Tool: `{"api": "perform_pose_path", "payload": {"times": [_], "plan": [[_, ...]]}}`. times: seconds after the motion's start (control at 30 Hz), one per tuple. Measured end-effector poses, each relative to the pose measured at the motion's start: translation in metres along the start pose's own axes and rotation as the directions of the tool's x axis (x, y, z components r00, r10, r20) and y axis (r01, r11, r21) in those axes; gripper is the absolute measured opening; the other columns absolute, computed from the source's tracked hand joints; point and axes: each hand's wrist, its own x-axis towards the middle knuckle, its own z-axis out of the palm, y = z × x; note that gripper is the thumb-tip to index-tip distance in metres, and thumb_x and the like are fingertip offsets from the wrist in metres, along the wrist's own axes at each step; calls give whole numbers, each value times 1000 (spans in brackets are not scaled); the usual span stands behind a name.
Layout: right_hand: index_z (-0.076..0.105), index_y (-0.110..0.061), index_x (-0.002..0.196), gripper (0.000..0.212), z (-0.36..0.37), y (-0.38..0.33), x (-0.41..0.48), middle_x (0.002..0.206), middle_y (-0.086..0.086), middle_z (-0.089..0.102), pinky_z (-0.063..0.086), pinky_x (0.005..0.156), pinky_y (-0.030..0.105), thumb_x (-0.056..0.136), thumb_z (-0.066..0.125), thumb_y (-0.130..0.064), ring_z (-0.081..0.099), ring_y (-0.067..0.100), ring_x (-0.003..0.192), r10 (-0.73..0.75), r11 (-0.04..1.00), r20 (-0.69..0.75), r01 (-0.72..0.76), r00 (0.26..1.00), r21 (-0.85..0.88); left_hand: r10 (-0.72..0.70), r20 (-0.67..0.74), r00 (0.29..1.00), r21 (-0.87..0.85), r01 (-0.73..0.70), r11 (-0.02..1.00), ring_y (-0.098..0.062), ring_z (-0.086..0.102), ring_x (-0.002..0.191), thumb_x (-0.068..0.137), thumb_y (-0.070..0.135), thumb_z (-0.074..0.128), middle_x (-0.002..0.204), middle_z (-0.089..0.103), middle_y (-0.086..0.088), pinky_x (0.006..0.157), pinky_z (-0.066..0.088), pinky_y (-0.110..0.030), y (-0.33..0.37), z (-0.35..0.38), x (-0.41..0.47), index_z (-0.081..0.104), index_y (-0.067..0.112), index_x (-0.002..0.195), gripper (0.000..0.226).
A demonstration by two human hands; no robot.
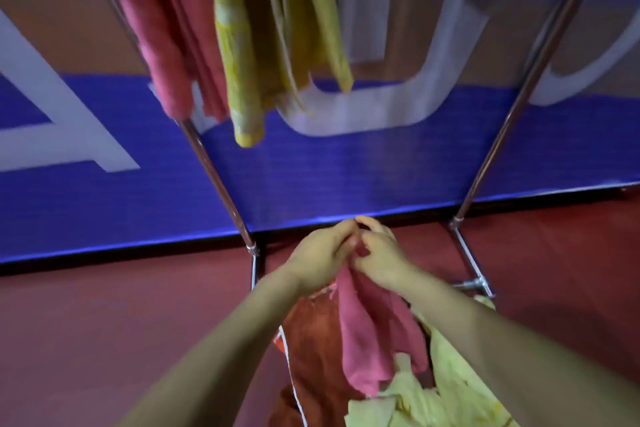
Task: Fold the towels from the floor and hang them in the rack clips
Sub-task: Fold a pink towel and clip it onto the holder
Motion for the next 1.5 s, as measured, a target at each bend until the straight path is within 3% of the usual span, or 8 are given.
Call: {"api": "perform_pose_path", "payload": {"times": [0.13,0.33,0.47,0.8,1.03,1.13,1.33,1.5], "plan": [[68,-5,89,23,-85,-61,-34,96,14,67,46,89,39,73,72,-22,60,23,93,-110,978,-99,126,989,167,169,-157,973,223,-132,966,-38,58,79,89,37,32,84,62,-16,69,45,-44,82,-87,-17,48,7,97,35],[30,-20,51,44,-181,-150,-105,51,-4,26,22,44,20,80,55,2,32,2,40,-165,905,-448,316,879,286,251,-175,952,342,-180,922,-26,51,69,85,31,65,72,54,-11,63,35,-34,196,-194,-59,60,3,87,29],[53,-2,66,16,-224,-189,-137,58,5,33,23,48,25,81,51,1,30,2,43,-103,815,-576,401,811,418,126,-240,963,497,11,868,-19,47,64,84,37,63,66,53,-6,61,35,-32,241,-245,-91,62,7,74,31],[38,-18,50,39,-262,-226,-173,52,1,34,23,50,29,81,62,-12,31,14,51,-44,841,-598,353,800,411,-32,-607,794,-183,-100,978,-15,46,70,93,29,54,71,49,-6,65,41,-26,314,-293,-125,53,13,71,27],[50,-19,90,31,-241,-240,-232,87,0,58,43,71,23,77,62,-45,53,9,76,-307,732,-721,638,621,238,-444,-587,677,-701,-151,697,-32,60,94,94,19,46,95,57,-19,91,51,-51,331,-287,-97,56,-2,107,26],[52,-22,106,58,-229,-234,-253,98,-9,63,51,75,23,67,59,-65,60,5,87,-388,788,-534,571,751,230,-494,-561,665,-764,-185,618,-33,60,90,83,-3,37,86,55,-18,85,52,-44,337,-284,-89,54,-2,103,26],[62,-16,93,11,-246,-239,-237,80,-3,65,49,65,15,94,51,-14,60,-11,62,-213,639,-634,597,744,486,-404,-491,772,-823,-259,505,-6,37,27,98,5,37,38,44,2,31,30,-13,361,-274,-110,43,6,77,22],[62,-13,108,21,-270,-259,-218,99,6,67,52,87,33,97,45,-19,64,18,91,-95,539,-541,500,836,678,-181,-442,879,-756,-257,602,-22,55,80,95,-5,31,99,57,-15,68,46,-30,356,-262,-131,50,13,127,42]]}}
